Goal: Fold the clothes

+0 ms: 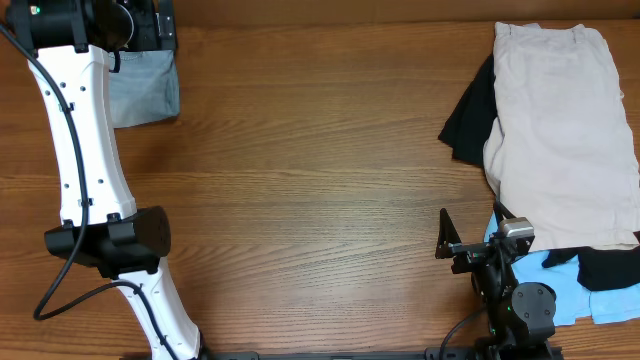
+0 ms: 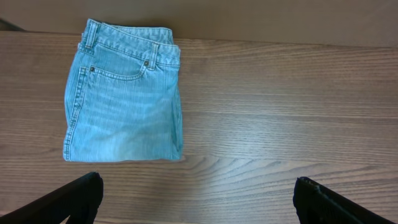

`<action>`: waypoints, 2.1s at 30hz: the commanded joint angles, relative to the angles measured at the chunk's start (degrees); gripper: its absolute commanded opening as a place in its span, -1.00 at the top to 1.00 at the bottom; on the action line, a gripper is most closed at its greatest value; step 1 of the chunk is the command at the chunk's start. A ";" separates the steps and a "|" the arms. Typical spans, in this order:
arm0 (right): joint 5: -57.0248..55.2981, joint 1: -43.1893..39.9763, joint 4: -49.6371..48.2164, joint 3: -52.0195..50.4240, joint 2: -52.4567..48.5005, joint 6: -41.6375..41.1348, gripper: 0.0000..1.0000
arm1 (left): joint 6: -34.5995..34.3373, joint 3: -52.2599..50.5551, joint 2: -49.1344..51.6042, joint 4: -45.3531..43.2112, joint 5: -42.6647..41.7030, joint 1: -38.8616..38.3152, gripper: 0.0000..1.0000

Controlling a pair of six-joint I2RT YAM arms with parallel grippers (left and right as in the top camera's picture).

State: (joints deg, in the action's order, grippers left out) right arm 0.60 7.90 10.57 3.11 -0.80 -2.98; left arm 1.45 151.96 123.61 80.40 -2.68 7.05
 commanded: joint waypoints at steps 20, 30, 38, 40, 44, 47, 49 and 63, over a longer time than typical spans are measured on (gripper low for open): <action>-0.55 -0.26 -0.33 -0.20 0.63 0.00 -1.00 | -0.79 -0.09 -0.02 -0.04 -0.52 -0.22 -1.00; -0.55 -0.26 -0.33 -0.20 0.63 0.00 -1.00 | -0.76 -0.09 -0.39 -0.02 -0.26 -0.79 -1.00; -0.55 -0.26 -0.33 -0.20 0.63 0.00 -1.00 | -0.79 -7.80 -11.93 -0.09 -0.13 -6.14 -1.00; -0.55 -0.26 -0.33 -0.20 0.63 0.00 -1.00 | -0.79 -13.35 -17.03 -0.11 -0.15 -8.46 -1.00; -0.55 -0.26 -0.33 -0.20 0.63 0.00 -1.00 | -0.79 -27.76 -29.03 -0.09 -0.17 -12.92 -1.00; -0.55 -0.26 -0.33 -0.22 0.63 0.00 -1.00 | 0.20 -37.57 -37.03 -3.30 2.40 -13.27 -1.00; -0.55 -0.26 -0.35 -0.20 0.63 0.02 -1.00 | -0.70 -44.50 -42.73 -7.19 1.16 -12.13 -1.00; -0.55 -0.26 -0.35 -0.20 0.63 0.02 -1.00 | -9.51 -110.77 -87.84 -61.70 -6.78 -8.13 -1.00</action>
State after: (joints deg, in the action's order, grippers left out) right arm 0.58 7.90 10.55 2.98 -0.73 -2.98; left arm -2.59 51.86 43.57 25.69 -7.86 -1.45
